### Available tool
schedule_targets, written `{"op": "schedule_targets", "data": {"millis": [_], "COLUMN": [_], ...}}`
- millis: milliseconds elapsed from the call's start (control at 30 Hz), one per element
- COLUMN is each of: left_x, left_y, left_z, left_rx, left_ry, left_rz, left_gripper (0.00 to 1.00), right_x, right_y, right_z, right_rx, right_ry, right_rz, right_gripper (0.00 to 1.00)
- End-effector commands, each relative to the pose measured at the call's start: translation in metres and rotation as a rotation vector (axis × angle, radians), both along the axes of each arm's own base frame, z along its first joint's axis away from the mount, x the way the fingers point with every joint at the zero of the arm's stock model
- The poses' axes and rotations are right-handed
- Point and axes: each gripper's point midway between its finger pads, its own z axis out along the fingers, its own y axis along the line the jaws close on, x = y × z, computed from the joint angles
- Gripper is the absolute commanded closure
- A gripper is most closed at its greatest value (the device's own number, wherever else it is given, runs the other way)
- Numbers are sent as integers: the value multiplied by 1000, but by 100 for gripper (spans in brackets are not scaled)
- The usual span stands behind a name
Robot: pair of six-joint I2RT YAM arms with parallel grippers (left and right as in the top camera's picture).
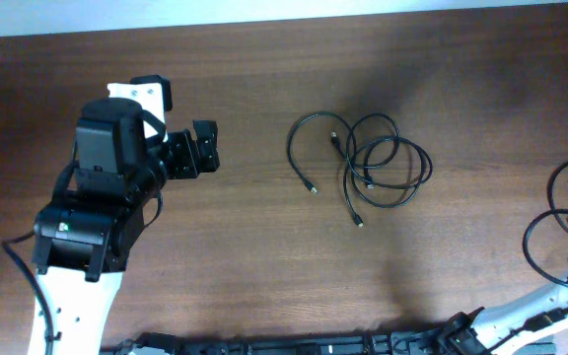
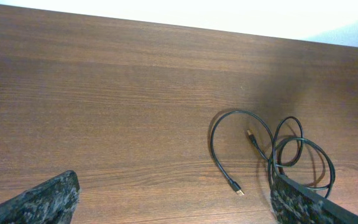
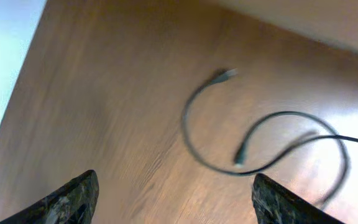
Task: Untangle cables
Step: 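Return the right gripper to the remaining cables on the table, then grasp the next black cable with the right gripper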
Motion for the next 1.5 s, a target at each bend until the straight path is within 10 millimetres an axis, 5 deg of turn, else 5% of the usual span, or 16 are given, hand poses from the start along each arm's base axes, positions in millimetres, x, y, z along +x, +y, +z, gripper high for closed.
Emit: {"op": "schedule_targets", "data": {"millis": [0,133,300,533,700,1000,1467], "left_x": [2,2,2,2,2,2,2], "left_y": [3,3,3,3,3,3,3], "left_z": [5,5,5,5,5,5,5], "left_rx": [15,15,15,15,15,15,15], "left_ry": [-19,-19,-19,-19,-19,-19,-19], "left_rz": [4,4,4,4,4,4,5], "left_gripper": [1,1,1,1,1,1,1], "right_x": [39,77,102,109,106,89,93], "right_y": [45,123,217,309,354,374,351], "right_z": [-19,-63,-115,-171,-203,-234,-252], "right_rx": [45,112,208,252,251,285,148], "right_ry": [7,68,68,133,151,190,274], "right_rz": [279,683,1064,1290,1395,1424,1397], "right_gripper": [22,22,10,10,10,10,9]}}
